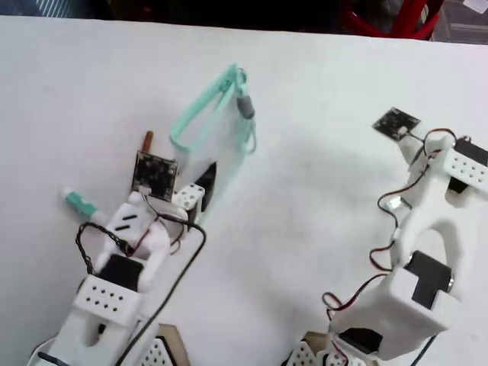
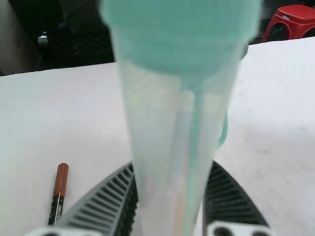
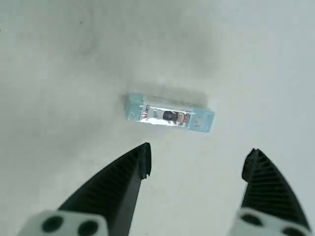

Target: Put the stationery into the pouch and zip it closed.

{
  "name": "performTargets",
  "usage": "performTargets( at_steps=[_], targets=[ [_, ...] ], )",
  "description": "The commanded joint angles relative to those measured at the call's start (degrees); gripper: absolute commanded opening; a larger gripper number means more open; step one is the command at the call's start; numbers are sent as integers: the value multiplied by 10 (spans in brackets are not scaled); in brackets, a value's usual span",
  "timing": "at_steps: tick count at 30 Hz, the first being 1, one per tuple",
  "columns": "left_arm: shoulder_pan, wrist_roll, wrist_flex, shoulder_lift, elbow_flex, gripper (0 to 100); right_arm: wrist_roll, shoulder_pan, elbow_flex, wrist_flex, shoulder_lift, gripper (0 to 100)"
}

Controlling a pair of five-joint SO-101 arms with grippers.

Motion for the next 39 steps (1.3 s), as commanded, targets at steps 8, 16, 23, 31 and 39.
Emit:
performTargets(
  at_steps=[8,16,23,31,39],
  targets=[
    [-5,3,-12,-6,-3,177,-570,-23,-27,9,14,50],
    [-6,3,-12,-6,-3,177,-765,-36,-23,10,15,203],
    [-4,3,-12,-6,-3,177,-782,-26,29,-79,15,287],
    [-6,3,-12,-6,-3,177,-781,-35,73,-218,16,287],
    [-5,3,-12,-6,-3,177,-777,-36,41,-229,125,284]
  ],
)
